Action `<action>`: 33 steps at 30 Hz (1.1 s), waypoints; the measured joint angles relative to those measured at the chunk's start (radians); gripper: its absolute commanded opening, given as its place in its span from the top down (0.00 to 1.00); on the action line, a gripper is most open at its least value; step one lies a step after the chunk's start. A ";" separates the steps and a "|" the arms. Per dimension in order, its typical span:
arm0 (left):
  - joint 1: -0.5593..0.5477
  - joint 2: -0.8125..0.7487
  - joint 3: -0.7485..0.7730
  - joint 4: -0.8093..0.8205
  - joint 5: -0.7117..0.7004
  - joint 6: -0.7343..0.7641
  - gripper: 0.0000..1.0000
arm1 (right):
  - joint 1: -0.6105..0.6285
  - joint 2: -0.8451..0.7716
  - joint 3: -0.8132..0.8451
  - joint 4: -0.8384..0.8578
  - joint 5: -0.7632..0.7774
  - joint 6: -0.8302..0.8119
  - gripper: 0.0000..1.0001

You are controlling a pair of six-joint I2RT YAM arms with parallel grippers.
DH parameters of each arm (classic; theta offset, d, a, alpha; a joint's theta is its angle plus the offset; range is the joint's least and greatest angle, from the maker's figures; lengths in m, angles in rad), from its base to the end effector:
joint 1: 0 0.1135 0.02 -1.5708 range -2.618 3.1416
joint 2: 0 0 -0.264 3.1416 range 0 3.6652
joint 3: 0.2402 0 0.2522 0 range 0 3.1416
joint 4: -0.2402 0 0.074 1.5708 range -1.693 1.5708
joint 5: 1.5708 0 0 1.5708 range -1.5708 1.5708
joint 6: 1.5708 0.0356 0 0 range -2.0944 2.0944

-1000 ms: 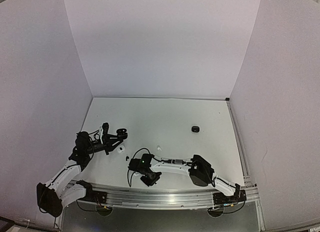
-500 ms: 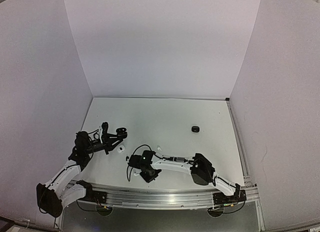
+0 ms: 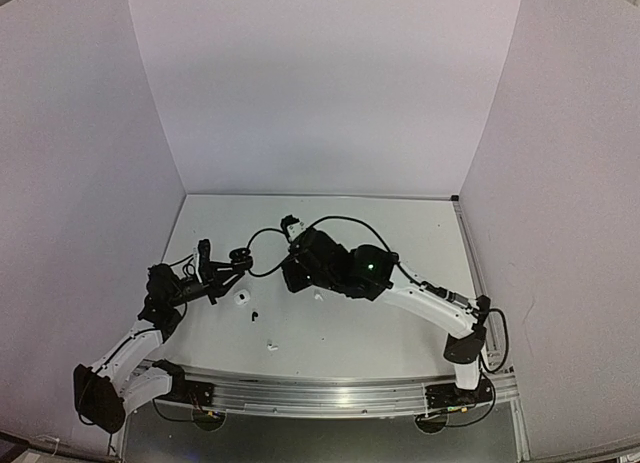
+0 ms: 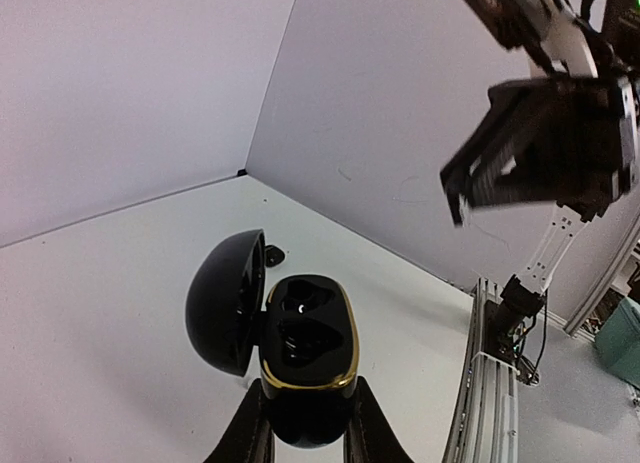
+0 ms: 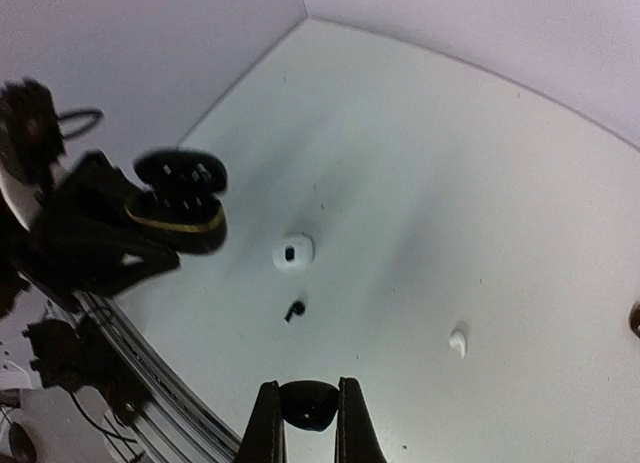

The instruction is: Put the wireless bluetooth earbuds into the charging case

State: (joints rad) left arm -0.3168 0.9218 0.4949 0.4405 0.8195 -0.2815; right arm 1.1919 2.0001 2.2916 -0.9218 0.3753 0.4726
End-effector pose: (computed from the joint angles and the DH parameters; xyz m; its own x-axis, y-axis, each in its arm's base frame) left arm 0.1882 -0.0891 0.2784 -0.2395 -0.1210 -0.9633 0.8749 0.4032 -0.2682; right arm 0.1726 0.3982 0.4183 -0.5377 -0.2057 -0.8176 -0.5729 0.8007 0.1754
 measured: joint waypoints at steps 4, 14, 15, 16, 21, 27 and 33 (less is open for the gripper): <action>0.002 0.004 -0.022 0.091 0.038 -0.002 1.00 | 0.000 -0.030 0.005 0.173 0.026 -0.050 1.00; 0.002 0.047 -0.020 0.217 0.119 0.010 1.00 | 0.009 -0.025 -0.125 0.532 -0.059 -0.142 1.00; 0.002 0.053 -0.017 0.225 0.124 0.010 1.00 | 0.012 -0.025 -0.144 0.553 -0.067 -0.155 1.00; 0.002 0.060 -0.015 0.233 0.129 0.009 1.00 | 0.018 -0.025 -0.162 0.573 -0.076 -0.170 1.00; 0.002 0.078 0.005 0.252 0.131 -0.004 1.00 | 0.048 -0.027 -0.218 0.642 -0.092 -0.225 1.00; 0.002 0.086 0.022 0.267 0.148 0.016 1.00 | 0.059 -0.028 -0.233 0.678 -0.067 -0.281 1.00; 0.002 0.097 0.029 0.268 0.172 0.034 1.00 | 0.055 -0.028 -0.250 0.702 -0.016 -0.339 1.00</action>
State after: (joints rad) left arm -0.3153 1.0188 0.5240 0.7088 0.9918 -0.2474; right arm 1.2470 1.9724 2.0418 -0.2196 0.3594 0.1340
